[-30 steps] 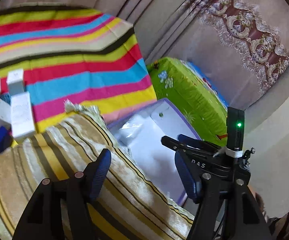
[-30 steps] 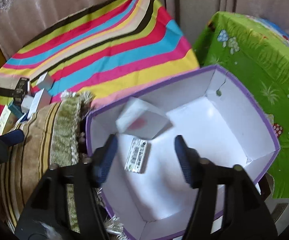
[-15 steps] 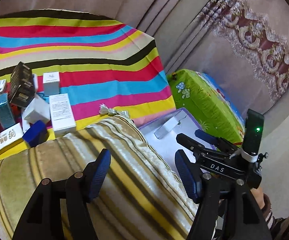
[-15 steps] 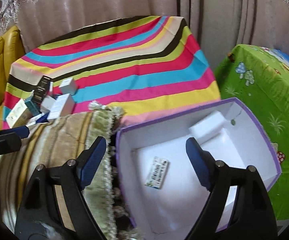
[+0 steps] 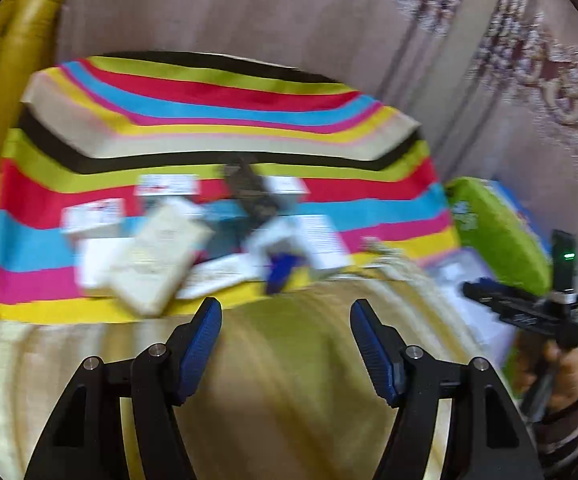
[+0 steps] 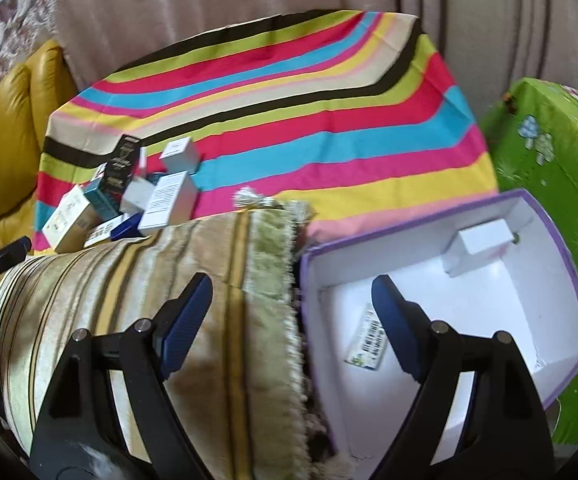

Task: Organize rigid objects
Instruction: 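Move both open grippers back over the pile of boxes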

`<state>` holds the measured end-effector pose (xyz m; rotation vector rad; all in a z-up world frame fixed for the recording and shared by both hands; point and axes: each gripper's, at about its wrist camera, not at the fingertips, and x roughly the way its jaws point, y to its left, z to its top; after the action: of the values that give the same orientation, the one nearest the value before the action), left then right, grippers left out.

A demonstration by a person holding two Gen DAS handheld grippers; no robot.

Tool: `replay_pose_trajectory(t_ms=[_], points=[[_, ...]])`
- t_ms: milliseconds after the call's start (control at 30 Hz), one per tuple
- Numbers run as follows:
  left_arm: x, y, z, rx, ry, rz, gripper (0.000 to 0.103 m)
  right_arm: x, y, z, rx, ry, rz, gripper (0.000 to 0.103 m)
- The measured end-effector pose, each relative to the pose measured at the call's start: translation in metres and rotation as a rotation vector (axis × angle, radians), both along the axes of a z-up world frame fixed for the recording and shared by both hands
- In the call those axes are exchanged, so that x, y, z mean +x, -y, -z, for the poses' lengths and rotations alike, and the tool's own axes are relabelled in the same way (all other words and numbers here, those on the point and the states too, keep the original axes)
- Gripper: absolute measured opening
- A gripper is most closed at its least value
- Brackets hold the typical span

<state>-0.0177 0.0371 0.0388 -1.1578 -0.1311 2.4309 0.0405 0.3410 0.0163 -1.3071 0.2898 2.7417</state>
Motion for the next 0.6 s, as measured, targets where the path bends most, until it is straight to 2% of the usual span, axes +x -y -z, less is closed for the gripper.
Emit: replay_pose_trajectory(t_ms=[100,233,600], points=[[-0.009,0.022,0.004,-0.085,-0.002,-0.045,0.075,-0.009,0.011,0.000,-0.014,0.004,-0.030,0.084],[-0.022,0.031,0.012,-0.195,0.007,-0.034,0.075,-0.020,0.021,-0.001,-0.022,0.018,-0.055,0.084],[-0.062,-0.002,0.038,-0.518,0.031,0.004,0.076,-0.062,0.059,-0.015,-0.021,0.005,-0.157,0.084]])
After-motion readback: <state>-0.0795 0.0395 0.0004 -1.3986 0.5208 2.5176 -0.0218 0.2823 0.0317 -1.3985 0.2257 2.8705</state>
